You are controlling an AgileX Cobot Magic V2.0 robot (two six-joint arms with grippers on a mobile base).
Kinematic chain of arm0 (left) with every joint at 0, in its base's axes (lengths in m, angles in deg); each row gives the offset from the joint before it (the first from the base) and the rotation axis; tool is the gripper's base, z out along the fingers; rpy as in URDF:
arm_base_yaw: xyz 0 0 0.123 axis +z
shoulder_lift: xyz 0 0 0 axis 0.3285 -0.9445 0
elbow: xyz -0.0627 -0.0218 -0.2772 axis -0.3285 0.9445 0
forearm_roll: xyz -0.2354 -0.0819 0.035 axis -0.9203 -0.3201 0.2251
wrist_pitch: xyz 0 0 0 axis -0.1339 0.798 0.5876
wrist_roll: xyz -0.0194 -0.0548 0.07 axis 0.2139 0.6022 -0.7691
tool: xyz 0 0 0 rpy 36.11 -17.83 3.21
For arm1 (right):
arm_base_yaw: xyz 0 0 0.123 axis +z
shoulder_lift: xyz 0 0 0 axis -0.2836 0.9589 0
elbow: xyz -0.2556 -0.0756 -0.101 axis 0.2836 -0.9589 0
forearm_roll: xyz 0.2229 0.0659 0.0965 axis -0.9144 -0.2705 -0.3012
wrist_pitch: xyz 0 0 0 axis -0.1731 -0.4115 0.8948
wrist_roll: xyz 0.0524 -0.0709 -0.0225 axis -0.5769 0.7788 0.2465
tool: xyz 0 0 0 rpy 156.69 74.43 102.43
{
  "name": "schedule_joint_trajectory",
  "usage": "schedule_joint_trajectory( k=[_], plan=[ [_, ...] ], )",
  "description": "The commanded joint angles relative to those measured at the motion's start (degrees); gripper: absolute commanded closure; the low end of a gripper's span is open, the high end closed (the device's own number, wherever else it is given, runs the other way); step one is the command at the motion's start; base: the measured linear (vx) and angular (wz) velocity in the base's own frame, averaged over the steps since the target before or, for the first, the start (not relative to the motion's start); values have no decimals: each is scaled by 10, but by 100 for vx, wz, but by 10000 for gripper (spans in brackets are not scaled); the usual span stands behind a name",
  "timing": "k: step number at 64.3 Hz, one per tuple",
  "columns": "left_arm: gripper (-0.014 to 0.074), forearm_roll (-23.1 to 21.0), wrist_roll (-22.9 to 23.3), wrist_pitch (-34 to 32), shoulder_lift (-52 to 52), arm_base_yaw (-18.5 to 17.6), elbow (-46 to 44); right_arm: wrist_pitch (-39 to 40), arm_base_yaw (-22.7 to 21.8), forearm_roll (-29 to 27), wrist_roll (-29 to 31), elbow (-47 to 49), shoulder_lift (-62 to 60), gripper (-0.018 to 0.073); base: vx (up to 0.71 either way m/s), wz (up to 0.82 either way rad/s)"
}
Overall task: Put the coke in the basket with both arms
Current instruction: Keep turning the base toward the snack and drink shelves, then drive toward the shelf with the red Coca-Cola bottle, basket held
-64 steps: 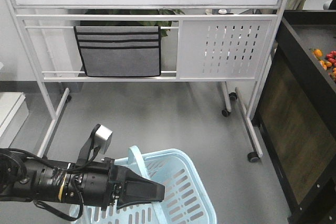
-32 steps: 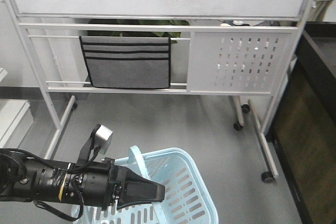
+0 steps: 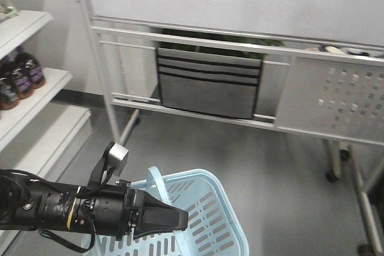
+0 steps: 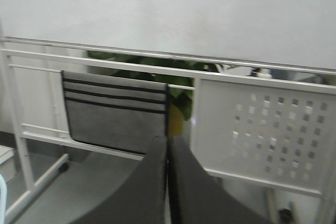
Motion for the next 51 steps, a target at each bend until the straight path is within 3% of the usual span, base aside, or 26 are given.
schedule_joint_trajectory(
  k=[1, 51],
  plan=[
    [603, -35, -5, -122, 25, -3, -8, 41, -3, 5, 2, -5, -7, 569, 17, 52],
    [603, -35, -5, -122, 25, -3, -8, 41, -3, 5, 2, -5, -7, 569, 13, 49]
  ],
)
